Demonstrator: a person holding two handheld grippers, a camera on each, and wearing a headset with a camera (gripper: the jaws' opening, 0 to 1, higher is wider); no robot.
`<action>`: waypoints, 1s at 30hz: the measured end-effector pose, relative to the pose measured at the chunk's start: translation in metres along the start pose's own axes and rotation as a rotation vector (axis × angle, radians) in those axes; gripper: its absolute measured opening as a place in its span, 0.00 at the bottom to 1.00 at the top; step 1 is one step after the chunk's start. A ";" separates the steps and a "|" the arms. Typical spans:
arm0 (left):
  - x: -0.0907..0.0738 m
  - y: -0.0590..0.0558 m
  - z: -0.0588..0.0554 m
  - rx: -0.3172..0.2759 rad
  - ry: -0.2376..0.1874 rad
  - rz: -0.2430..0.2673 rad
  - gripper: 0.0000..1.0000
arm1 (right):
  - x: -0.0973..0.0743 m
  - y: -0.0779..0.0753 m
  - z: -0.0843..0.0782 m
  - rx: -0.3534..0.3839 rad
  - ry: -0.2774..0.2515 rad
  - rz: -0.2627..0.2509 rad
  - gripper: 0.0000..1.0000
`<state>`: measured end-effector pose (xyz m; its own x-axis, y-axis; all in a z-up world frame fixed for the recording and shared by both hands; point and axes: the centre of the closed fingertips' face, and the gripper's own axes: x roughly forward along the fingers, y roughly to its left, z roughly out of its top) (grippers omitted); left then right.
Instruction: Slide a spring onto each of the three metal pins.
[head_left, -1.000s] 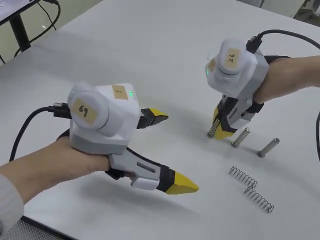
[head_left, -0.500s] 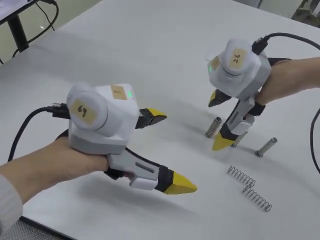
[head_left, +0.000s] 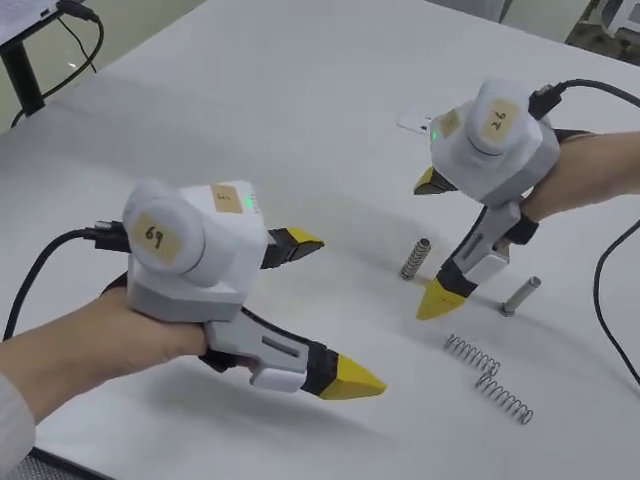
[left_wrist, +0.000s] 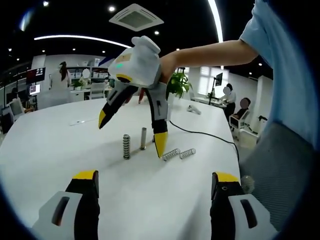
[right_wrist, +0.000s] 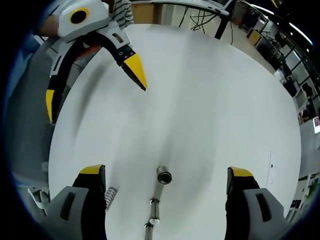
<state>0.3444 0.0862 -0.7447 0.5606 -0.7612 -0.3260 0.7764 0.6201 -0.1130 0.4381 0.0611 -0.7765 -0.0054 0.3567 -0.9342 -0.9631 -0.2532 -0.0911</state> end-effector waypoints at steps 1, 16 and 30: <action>0.000 0.000 0.000 0.001 0.000 0.000 0.91 | -0.003 -0.001 0.003 0.010 -0.024 -0.011 1.00; 0.001 -0.004 0.000 -0.007 -0.003 -0.014 0.91 | -0.073 0.010 0.002 0.236 -0.285 -0.159 1.00; -0.005 -0.003 0.003 -0.012 -0.008 -0.003 0.91 | -0.104 0.046 -0.051 0.499 -0.422 -0.272 1.00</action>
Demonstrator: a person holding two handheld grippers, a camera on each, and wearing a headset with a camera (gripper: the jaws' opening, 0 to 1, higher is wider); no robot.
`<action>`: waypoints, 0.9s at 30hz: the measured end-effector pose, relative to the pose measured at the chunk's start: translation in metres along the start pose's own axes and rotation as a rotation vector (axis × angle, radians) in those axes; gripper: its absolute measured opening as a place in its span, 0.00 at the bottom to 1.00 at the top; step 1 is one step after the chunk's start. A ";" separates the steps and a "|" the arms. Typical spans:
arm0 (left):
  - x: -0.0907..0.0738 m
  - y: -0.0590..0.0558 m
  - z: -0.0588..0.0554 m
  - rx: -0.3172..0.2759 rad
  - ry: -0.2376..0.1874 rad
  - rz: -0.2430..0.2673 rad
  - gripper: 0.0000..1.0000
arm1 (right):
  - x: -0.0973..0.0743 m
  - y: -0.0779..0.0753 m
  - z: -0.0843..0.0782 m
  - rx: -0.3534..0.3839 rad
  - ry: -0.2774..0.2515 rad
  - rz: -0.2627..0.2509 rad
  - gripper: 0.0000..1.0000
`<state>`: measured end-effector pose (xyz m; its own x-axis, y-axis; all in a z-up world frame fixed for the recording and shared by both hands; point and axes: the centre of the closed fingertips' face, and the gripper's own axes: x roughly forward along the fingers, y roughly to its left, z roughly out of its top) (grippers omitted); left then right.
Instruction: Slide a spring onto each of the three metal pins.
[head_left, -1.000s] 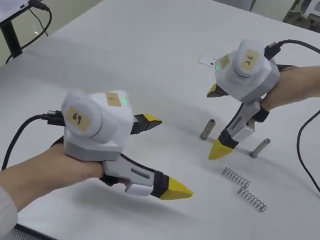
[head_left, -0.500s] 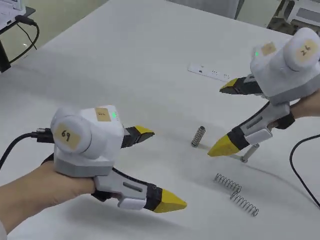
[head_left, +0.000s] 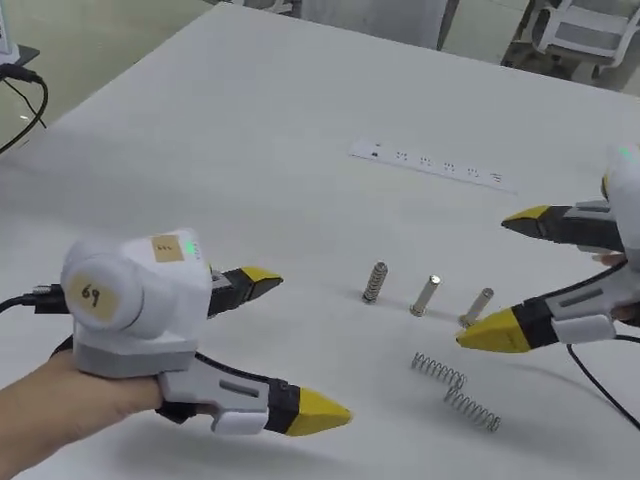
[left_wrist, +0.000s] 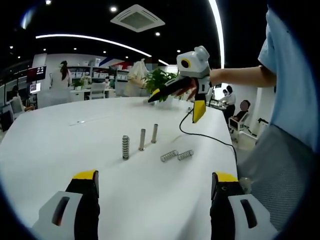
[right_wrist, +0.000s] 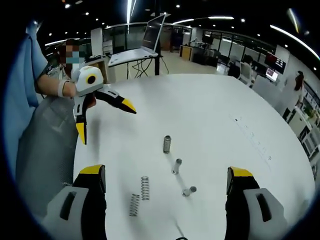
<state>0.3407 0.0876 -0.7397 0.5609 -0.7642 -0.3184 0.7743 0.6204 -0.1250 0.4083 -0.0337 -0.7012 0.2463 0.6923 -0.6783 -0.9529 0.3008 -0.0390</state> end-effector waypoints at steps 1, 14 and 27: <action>0.000 -0.001 0.000 0.000 0.002 -0.003 0.90 | -0.004 0.000 -0.003 0.022 -0.006 -0.013 1.00; 0.003 -0.013 0.009 0.059 0.047 -0.043 0.90 | -0.040 0.000 -0.032 0.139 -0.102 -0.111 1.00; 0.013 -0.022 0.018 0.122 0.087 -0.098 0.90 | -0.074 0.010 -0.073 0.238 -0.132 -0.185 1.00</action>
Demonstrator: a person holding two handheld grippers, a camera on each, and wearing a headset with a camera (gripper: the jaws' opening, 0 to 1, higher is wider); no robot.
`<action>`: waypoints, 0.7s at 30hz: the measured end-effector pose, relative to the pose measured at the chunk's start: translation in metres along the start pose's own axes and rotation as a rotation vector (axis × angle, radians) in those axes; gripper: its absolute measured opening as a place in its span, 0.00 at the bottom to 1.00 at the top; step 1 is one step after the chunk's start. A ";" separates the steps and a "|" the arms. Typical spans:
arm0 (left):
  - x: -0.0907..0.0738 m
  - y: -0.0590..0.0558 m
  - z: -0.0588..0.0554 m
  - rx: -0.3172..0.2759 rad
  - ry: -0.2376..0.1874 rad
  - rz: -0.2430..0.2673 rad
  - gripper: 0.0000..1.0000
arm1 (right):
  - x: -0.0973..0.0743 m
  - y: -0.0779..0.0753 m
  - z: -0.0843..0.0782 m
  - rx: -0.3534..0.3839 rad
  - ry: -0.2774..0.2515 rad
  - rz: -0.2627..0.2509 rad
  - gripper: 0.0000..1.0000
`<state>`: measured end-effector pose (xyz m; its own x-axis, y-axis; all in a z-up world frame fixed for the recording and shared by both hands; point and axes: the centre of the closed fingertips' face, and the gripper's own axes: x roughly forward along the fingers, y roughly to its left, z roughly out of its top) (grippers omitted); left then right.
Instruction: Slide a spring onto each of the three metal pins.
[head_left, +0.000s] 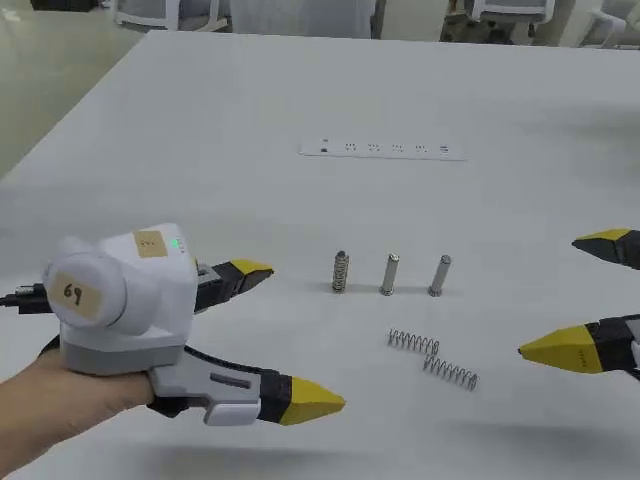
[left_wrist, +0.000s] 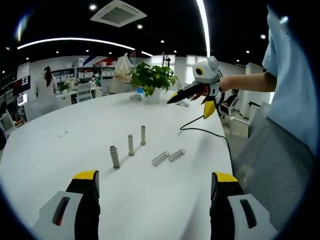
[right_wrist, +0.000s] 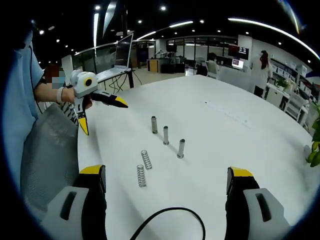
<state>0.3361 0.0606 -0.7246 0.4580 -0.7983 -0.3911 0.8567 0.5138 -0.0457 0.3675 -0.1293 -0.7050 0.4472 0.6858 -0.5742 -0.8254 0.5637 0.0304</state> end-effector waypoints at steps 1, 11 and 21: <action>0.001 -0.001 0.000 0.006 0.005 -0.007 0.90 | -0.004 0.000 -0.005 0.008 0.005 -0.007 1.00; 0.009 -0.005 0.005 0.019 0.010 -0.033 0.89 | -0.032 -0.004 -0.023 0.070 -0.013 -0.075 1.00; 0.020 -0.009 0.004 0.022 0.022 -0.075 0.87 | -0.029 0.000 -0.023 0.117 -0.038 -0.078 0.99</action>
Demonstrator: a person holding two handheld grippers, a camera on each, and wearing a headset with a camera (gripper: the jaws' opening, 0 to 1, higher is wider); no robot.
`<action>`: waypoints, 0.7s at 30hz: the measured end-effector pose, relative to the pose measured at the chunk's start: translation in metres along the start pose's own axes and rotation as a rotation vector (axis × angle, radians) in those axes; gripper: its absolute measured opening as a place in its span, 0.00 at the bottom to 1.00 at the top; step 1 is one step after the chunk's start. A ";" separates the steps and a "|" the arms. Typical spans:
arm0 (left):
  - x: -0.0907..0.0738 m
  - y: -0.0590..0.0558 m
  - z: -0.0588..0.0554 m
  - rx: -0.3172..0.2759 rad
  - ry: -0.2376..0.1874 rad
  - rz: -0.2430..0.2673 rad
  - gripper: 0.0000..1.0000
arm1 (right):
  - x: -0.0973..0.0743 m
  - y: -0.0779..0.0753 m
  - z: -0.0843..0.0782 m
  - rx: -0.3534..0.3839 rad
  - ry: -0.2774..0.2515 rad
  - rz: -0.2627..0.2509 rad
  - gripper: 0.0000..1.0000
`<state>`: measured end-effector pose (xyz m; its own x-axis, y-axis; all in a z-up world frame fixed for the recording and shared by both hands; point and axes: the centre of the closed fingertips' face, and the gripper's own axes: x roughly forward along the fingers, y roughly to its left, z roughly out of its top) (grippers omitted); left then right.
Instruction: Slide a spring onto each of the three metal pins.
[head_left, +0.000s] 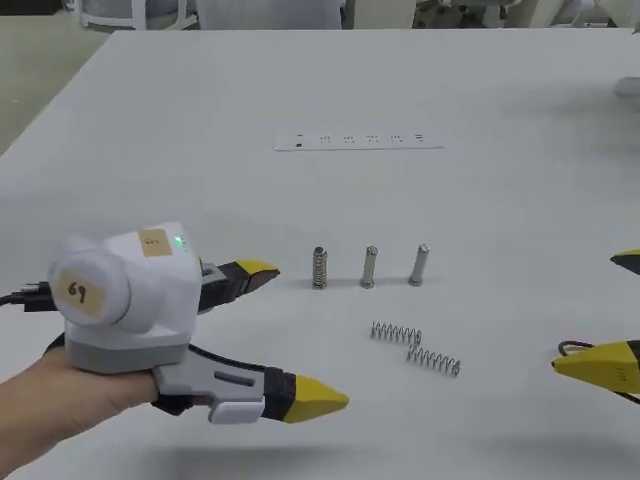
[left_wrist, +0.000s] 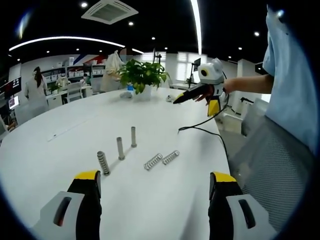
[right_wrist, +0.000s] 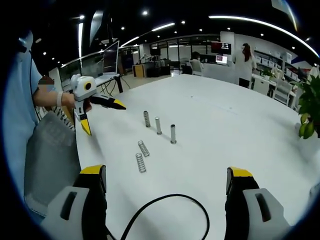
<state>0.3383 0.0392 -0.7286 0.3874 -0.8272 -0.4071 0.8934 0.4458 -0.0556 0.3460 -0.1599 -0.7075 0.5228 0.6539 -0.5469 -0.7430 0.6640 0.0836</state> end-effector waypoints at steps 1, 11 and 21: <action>0.001 0.000 0.000 0.001 0.001 -0.003 0.87 | 0.000 0.000 0.000 0.001 -0.002 -0.002 0.99; 0.018 -0.004 -0.002 0.020 0.017 -0.064 0.85 | 0.003 0.003 -0.004 0.013 -0.006 0.006 0.99; 0.035 -0.008 -0.009 0.049 0.043 -0.113 0.80 | 0.006 0.007 -0.016 0.035 0.011 0.019 0.98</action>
<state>0.3427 0.0102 -0.7503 0.2742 -0.8555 -0.4393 0.9413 0.3323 -0.0596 0.3373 -0.1573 -0.7234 0.5042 0.6625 -0.5539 -0.7375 0.6641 0.1230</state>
